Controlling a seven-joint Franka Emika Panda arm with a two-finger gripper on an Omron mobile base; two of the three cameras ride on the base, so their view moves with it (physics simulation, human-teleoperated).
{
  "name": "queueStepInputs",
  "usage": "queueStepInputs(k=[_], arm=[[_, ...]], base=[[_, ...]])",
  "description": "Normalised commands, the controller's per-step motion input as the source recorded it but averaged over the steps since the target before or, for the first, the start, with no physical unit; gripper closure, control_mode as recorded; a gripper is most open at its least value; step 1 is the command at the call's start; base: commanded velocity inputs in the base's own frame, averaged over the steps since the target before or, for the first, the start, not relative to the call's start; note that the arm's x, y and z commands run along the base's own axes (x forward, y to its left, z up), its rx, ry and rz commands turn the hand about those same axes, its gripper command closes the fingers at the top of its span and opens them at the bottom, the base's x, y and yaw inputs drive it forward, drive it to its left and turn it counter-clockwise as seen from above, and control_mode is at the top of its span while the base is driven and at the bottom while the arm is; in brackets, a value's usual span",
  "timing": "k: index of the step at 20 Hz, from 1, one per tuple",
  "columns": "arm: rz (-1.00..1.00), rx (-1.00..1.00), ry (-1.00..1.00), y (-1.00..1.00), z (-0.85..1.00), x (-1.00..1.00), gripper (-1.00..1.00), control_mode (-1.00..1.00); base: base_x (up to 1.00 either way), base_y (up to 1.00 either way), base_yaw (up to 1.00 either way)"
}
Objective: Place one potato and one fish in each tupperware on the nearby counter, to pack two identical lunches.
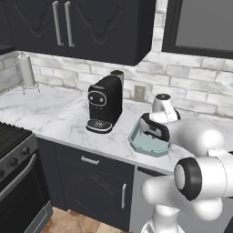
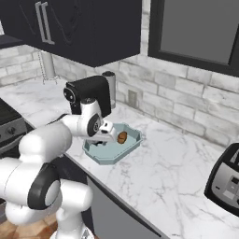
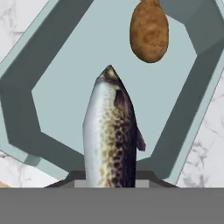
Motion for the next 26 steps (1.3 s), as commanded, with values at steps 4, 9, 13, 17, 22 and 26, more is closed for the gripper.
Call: queueStepInputs(k=[4, 9, 13, 17, 22, 26], arm=[[0.0, 0.0, -0.01, 0.0, -0.26, 0.34, 1.0, -1.0], [0.0, 0.0, 0.0, 0.0, -0.25, 0.33, 1.0, -1.0], [0.0, 0.0, 0.0, 0.0, -0.21, 0.43, 1.0, -1.0], [0.0, 0.0, 0.0, -0.07, -0.22, 0.3, 1.0, -1.0], [0.0, 0.0, 0.0, -0.12, -0.24, 0.26, 1.0, -1.0], [0.0, 0.0, 0.0, -0.05, -0.29, 0.28, 1.0, -1.0]], base=[[0.0, 0.0, 0.0], [0.0, 0.0, 0.0], [0.0, 0.0, 0.0], [0.0, 0.0, 0.0], [0.0, 0.0, 0.0], [0.0, 0.0, 0.0]])
